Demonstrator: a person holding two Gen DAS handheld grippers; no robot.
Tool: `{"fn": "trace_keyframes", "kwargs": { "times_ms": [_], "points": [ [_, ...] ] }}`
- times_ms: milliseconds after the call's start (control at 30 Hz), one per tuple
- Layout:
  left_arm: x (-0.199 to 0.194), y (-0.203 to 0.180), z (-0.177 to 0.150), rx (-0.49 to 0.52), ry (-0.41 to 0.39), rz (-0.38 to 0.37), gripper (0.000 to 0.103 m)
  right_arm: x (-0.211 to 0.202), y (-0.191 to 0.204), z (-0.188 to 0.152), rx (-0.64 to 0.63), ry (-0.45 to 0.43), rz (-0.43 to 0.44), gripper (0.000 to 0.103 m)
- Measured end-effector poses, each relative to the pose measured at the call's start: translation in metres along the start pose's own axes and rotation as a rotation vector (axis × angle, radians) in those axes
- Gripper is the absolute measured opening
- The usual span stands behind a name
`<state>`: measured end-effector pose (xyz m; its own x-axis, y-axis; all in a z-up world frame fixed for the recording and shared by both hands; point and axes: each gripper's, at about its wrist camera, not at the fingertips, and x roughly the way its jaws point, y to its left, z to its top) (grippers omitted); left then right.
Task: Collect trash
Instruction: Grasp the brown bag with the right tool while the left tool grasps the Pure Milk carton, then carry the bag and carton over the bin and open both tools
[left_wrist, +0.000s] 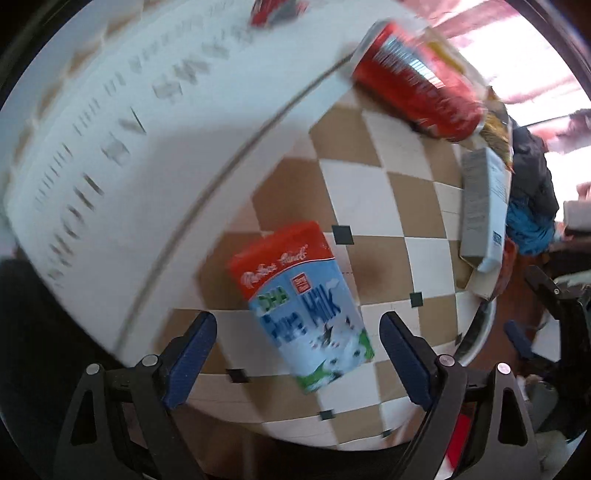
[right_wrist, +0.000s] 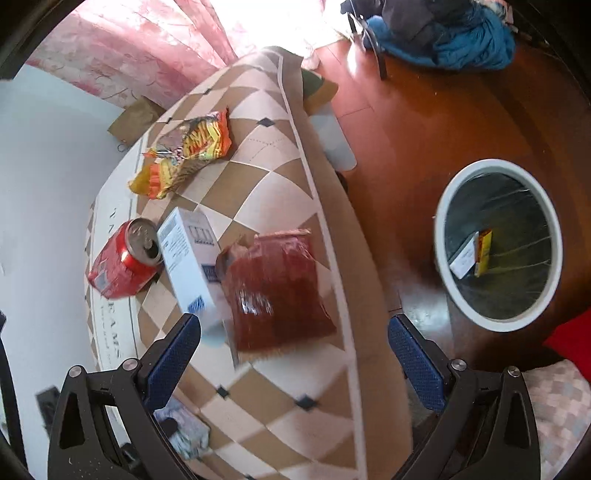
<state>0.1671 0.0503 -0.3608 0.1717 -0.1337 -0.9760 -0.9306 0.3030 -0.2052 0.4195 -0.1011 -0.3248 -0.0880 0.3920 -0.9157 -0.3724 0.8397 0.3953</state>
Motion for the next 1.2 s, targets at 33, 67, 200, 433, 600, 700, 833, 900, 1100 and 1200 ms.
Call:
{"fn": "trace_keyframes", "kwargs": {
  "times_ms": [33, 67, 200, 433, 600, 700, 833, 900, 1100, 1200],
  "points": [
    [0.007, 0.001, 0.002, -0.017, 0.024, -0.021, 0.089, 0.004, 0.001, 0.003, 0.006, 0.005, 0.005, 0.102],
    [0.012, 0.001, 0.004, -0.033, 0.041, -0.033, 0.089, 0.009, 0.003, 0.005, 0.011, 0.01, 0.004, 0.102],
    [0.01, -0.011, 0.008, 0.008, -0.012, -0.003, 0.06, 0.021, 0.011, 0.008, 0.005, 0.018, 0.018, 0.085],
    [0.004, -0.037, 0.01, 0.307, -0.138, 0.166, 0.054, 0.01, 0.041, -0.011, -0.134, -0.009, -0.029, 0.064],
    [-0.001, -0.04, 0.02, 0.413, -0.197, 0.252, 0.053, 0.003, 0.048, -0.033, -0.195, -0.018, -0.036, 0.063],
    [-0.006, -0.043, 0.022, 0.434, -0.222, 0.266, 0.053, -0.005, 0.047, -0.049, -0.212, -0.03, -0.03, 0.062],
    [-0.026, -0.044, 0.008, 0.484, -0.283, 0.275, 0.053, -0.02, 0.047, -0.072, -0.242, -0.052, -0.022, 0.062],
    [-0.044, -0.041, -0.006, 0.515, -0.321, 0.278, 0.053, -0.029, 0.047, -0.08, -0.248, -0.072, -0.016, 0.062],
    [-0.093, -0.06, -0.03, 0.602, -0.449, 0.253, 0.053, -0.074, 0.039, -0.088, -0.242, -0.175, -0.012, 0.062],
    [-0.119, -0.079, -0.04, 0.64, -0.518, 0.214, 0.053, -0.104, 0.032, -0.087, -0.231, -0.241, 0.002, 0.062]
  ]
}}
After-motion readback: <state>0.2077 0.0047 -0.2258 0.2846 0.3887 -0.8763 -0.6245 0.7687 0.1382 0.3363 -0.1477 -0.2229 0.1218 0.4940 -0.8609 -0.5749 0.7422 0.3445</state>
